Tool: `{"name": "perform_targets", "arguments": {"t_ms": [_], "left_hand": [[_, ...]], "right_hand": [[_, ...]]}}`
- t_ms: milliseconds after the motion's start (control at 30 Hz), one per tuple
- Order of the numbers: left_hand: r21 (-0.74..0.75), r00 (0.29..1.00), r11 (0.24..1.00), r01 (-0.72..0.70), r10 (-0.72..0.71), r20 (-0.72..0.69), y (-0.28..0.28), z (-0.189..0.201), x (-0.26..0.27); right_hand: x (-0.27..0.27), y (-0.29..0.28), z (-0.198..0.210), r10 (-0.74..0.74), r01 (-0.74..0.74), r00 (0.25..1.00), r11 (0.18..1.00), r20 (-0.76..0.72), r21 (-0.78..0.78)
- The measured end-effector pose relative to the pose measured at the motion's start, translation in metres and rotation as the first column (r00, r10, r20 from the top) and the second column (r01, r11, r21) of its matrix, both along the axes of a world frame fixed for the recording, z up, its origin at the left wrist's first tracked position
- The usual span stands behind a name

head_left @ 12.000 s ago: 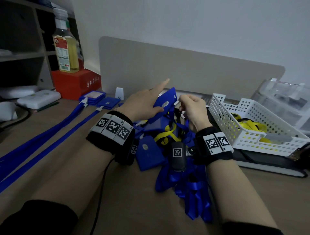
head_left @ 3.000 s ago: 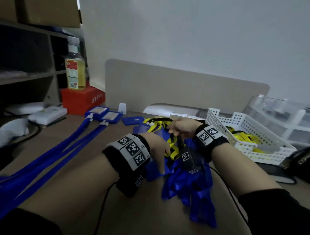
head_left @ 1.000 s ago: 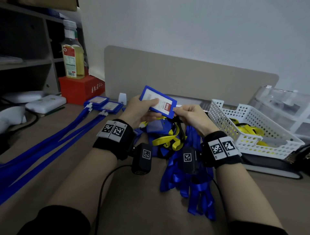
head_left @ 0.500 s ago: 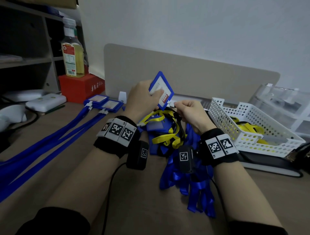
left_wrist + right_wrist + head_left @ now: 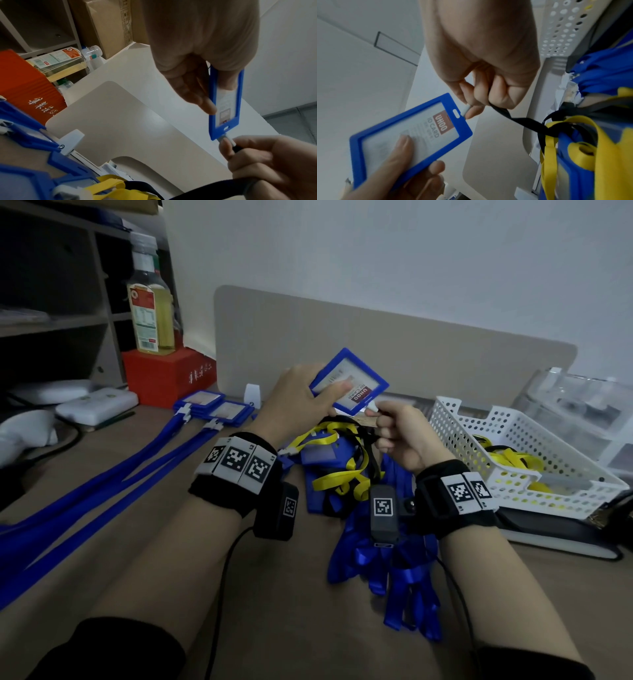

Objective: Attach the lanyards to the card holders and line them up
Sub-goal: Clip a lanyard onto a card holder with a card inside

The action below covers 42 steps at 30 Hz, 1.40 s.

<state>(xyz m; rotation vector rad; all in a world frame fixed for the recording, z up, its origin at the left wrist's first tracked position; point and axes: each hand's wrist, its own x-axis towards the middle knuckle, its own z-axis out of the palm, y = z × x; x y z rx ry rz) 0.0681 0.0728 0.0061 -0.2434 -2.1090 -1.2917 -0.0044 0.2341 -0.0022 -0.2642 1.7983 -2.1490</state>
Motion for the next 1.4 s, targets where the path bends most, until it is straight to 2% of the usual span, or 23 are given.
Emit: {"name": "perform_targets", "arguments": {"t_ms": [133,233,300,400,500,533,600,633,700,767,867,933,1000,1067,1133,1200,1300,1400], "left_hand": [[0.260,0.998,0.964,0.052,-0.059,0.017,0.001,0.001,0.001],[0.467,0.988,0.884,0.028,-0.095,0.119,0.002,0.000,-0.003],[0.591,0.966,0.803,0.082,-0.211,0.152,0.003,-0.003,-0.008],[0.681,0.909,0.700,0.217,-0.399,0.120,0.011,-0.005,-0.009],[0.758,0.811,0.576,0.306,-0.575,0.110,0.022,-0.006,-0.004],[0.748,0.793,0.584,0.316,-0.595,0.129,0.024,-0.007,-0.004],[0.636,0.806,0.709,0.305,-0.548,0.225,0.025,-0.010,-0.005],[0.570,0.816,0.765,0.301,-0.516,0.261,0.024,-0.010,-0.005],[0.460,0.821,0.824,0.332,-0.492,0.289,0.021,-0.010,-0.004],[0.390,0.823,0.844,0.370,-0.492,0.284,0.019,-0.008,-0.002],[0.346,0.873,0.876,0.335,-0.427,0.236,0.017,-0.003,-0.001],[0.369,0.896,0.876,0.309,-0.399,0.195,0.015,-0.001,-0.002],[0.440,0.907,0.845,0.304,-0.398,0.138,0.013,0.000,-0.003],[0.538,0.915,0.786,0.305,-0.399,0.064,0.011,0.004,-0.002],[0.636,0.914,0.696,0.333,-0.403,-0.038,0.009,0.011,0.002],[0.691,0.904,0.618,0.374,-0.408,-0.125,0.006,0.017,0.005],[0.733,0.900,0.569,0.374,-0.412,-0.139,0.006,0.021,0.006],[0.764,0.897,0.540,0.352,-0.428,-0.111,0.012,0.022,0.006]], "right_hand": [[-0.001,0.002,0.003,0.017,-0.005,0.999,0.969,0.046,-0.247],[0.000,0.004,0.008,0.066,-0.013,0.994,0.874,0.092,-0.486],[0.002,0.004,0.011,0.152,-0.052,0.981,0.806,0.122,-0.589],[0.009,0.000,0.015,0.282,-0.110,0.949,0.709,0.138,-0.696],[0.020,-0.005,0.020,0.259,-0.108,0.960,0.694,0.106,-0.712],[0.024,-0.006,0.022,0.266,-0.133,0.961,0.687,0.076,-0.714],[0.030,-0.006,0.025,0.304,-0.195,0.952,0.664,0.023,-0.722],[0.033,-0.005,0.026,0.302,-0.206,0.953,0.662,0.004,-0.721],[0.032,-0.002,0.027,0.241,-0.176,0.971,0.716,0.003,-0.676],[0.026,0.000,0.024,0.139,-0.099,0.990,0.774,0.016,-0.625],[0.006,-0.002,0.013,0.030,-0.016,0.999,0.788,0.013,-0.615],[-0.005,-0.004,0.007,-0.057,0.069,0.998,0.773,0.040,-0.631],[-0.007,-0.005,0.007,-0.124,0.131,0.991,0.761,0.056,-0.635],[-0.004,-0.005,0.009,-0.183,0.162,0.983,0.784,0.026,-0.599],[-0.004,-0.004,0.008,-0.244,0.202,0.970,0.836,-0.017,-0.510],[-0.004,-0.001,0.005,-0.246,0.205,0.967,0.900,-0.060,-0.384],[-0.001,-0.002,0.000,-0.068,0.048,0.990,0.986,-0.123,-0.157],[0.009,-0.015,-0.004,0.121,-0.122,0.985,0.993,-0.119,-0.001]]}}
